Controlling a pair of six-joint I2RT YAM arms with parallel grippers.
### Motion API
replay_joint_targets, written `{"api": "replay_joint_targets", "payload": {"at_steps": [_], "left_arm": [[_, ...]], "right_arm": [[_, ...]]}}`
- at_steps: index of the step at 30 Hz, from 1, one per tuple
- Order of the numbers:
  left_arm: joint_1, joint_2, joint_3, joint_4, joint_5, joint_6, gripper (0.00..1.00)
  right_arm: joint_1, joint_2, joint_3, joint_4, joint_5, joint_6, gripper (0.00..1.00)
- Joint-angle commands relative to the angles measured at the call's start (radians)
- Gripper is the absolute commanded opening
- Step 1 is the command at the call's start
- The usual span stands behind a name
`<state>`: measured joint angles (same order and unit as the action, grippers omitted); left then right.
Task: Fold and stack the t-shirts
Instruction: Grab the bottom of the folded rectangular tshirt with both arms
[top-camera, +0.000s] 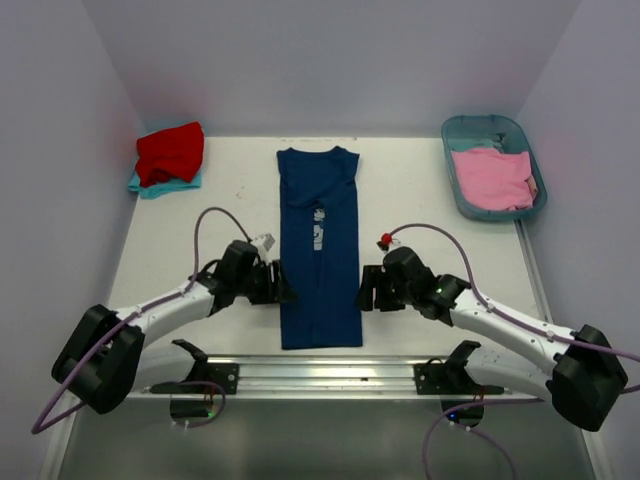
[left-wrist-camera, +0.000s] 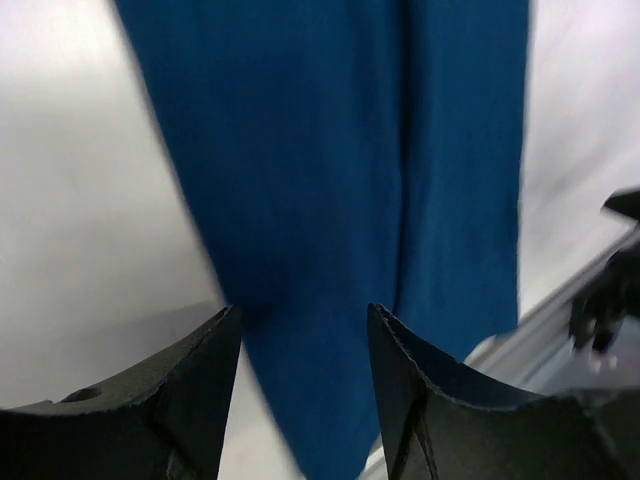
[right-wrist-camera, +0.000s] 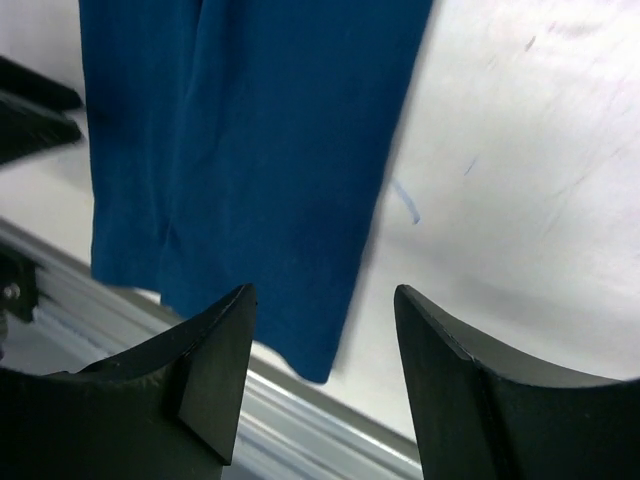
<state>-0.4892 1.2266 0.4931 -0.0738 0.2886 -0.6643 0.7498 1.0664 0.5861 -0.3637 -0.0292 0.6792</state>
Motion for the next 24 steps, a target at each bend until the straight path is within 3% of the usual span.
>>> {"api": "replay_joint_targets", "payload": {"at_steps": [1, 8, 12, 24], "left_arm": [[-0.095, -0.123, -0.103, -0.141, 0.092, -0.118, 0.57], [-0.137, -0.338, -0.168, -0.323, 0.075, -0.17, 0.61], [-0.146, -0.392, -0.22, -0.336, 0.092, -0.205, 0.61], [-0.239, -0.25, -0.266, -0.218, 0.089, -0.232, 0.56]], "right_arm": [[0.063, -0.06, -0.063, 0.008, -0.038, 0.144, 0.62], [0.152, -0.069, -0.13, 0.009, -0.009, 0.236, 0.63], [0.19, -0.049, -0.154, 0.048, -0.009, 0.286, 0.6], [0.279, 0.023, -0.181, 0.135, 0.026, 0.385, 0.45]]}}
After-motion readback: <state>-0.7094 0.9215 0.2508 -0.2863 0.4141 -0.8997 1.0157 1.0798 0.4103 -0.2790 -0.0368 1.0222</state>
